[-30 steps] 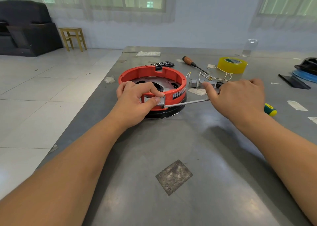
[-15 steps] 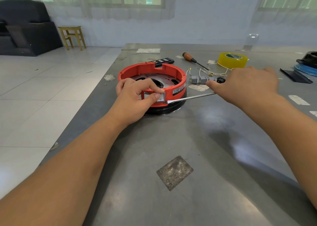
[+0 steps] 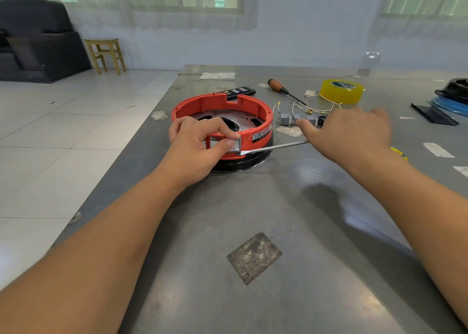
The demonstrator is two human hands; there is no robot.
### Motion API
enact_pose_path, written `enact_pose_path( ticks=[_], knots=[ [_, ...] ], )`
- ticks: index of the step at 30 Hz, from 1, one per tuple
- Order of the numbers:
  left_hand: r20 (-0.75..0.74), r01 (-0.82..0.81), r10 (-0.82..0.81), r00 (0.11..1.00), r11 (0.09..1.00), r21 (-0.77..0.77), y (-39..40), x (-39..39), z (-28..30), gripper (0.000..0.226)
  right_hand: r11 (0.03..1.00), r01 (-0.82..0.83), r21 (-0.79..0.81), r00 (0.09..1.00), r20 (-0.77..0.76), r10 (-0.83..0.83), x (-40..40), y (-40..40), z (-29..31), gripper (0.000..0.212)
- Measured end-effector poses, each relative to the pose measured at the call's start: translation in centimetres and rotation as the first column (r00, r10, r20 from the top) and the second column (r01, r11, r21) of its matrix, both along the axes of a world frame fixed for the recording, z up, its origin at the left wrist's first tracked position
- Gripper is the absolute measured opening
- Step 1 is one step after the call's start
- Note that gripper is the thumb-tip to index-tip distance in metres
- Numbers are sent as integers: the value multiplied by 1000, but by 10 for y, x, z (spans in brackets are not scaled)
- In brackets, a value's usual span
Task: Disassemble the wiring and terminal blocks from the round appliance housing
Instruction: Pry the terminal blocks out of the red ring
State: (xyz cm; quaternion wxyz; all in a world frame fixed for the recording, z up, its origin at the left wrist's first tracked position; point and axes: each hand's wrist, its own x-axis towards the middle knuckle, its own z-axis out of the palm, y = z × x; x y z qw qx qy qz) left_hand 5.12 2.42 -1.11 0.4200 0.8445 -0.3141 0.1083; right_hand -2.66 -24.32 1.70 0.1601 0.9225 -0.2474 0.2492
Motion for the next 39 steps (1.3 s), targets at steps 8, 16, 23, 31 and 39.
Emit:
enact_pose_path(
  ticks=[8,16,23,31,39],
  knots=[
    [-14,-9,9,1000,1000,22,0,1,0,28,991,-20,-129,995,95,33,-2,4,-2,89],
    [-32,-18,19,999,999,37,-1,2,0,28,988,-74,-139,991,105,89,3,0,-10,101],
    [-42,-20,22,999,999,47,0,3,0,27,926,-290,-241,951,39,308,-1,-23,-9,84],
    [-22,-15,16,1000,999,40,1,3,1,27,866,-454,-209,891,-108,441,-5,-35,0,64],
    [-31,-16,17,999,999,34,1,2,1,27,846,-475,-243,862,68,503,-3,-38,-10,65]
  ],
)
